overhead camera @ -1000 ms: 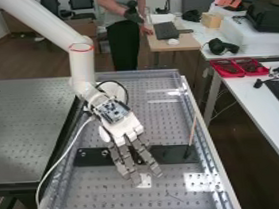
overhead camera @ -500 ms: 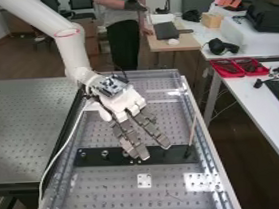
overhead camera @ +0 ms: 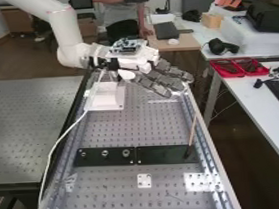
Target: Grab the pcb board and place it in the clear container
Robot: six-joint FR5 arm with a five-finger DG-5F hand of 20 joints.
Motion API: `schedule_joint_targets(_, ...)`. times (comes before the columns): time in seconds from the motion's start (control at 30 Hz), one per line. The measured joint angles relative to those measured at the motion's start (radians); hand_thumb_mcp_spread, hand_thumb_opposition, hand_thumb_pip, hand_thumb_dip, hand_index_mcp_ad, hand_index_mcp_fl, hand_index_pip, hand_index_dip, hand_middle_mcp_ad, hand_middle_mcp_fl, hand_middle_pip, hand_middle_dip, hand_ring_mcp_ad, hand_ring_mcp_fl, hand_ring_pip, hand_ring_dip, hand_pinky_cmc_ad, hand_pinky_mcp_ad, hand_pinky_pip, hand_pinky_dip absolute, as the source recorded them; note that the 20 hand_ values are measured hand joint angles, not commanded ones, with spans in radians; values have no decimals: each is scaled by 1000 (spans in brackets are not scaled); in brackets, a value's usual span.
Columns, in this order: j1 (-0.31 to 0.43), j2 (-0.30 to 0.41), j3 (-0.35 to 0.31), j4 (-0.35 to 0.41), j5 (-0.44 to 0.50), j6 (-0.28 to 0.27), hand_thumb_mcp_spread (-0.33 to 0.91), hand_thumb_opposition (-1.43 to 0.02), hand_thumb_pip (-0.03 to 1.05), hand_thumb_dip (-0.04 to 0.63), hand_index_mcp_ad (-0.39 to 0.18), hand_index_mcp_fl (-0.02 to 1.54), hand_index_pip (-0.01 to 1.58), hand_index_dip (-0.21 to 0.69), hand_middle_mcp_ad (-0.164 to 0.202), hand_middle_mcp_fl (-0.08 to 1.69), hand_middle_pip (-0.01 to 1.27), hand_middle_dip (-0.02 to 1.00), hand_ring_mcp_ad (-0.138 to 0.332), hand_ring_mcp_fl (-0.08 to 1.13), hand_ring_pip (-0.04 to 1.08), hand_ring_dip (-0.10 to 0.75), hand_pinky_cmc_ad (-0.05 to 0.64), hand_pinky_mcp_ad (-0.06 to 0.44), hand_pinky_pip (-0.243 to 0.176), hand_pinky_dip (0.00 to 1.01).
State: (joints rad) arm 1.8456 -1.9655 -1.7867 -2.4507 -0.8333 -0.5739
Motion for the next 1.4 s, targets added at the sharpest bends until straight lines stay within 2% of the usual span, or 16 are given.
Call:
schedule_joint_targets(0.33, 34, 18, 14, 3, -91, 38, 459, -929, 660, 258, 9, 487, 1541, 141, 66, 120, 129, 138, 264, -2, 96, 0, 326, 215, -91, 545)
schedule_joint_targets(0.67, 39, 7, 53, -59, -265, 138, 457, -934, 658, 258, 9, 487, 1539, 145, 66, 136, 126, 138, 264, -2, 96, 0, 328, 215, -89, 501)
schedule_joint_targets(0.8, 32, -4, 72, -95, -367, 187, 457, -934, 658, 258, 9, 487, 1539, 145, 66, 136, 126, 138, 264, -2, 93, 0, 326, 216, -89, 480)
schedule_joint_targets(0.93, 26, -27, 97, -126, -442, 199, 456, -934, 658, 258, 12, 490, 1539, 145, 66, 136, 126, 138, 260, -3, 96, 0, 326, 218, -75, 468)
schedule_joint_targets(1.17, 23, -79, 133, -164, -486, 207, 456, -934, 656, 260, 9, 497, 1539, 145, 66, 136, 126, 138, 264, -3, 96, 0, 326, 215, -77, 422)
schedule_joint_targets(1.4, 19, -139, 166, -218, -478, 219, 468, -930, 646, 258, 9, 499, 1539, 145, 66, 136, 126, 138, 260, -3, 96, 0, 326, 215, -77, 405)
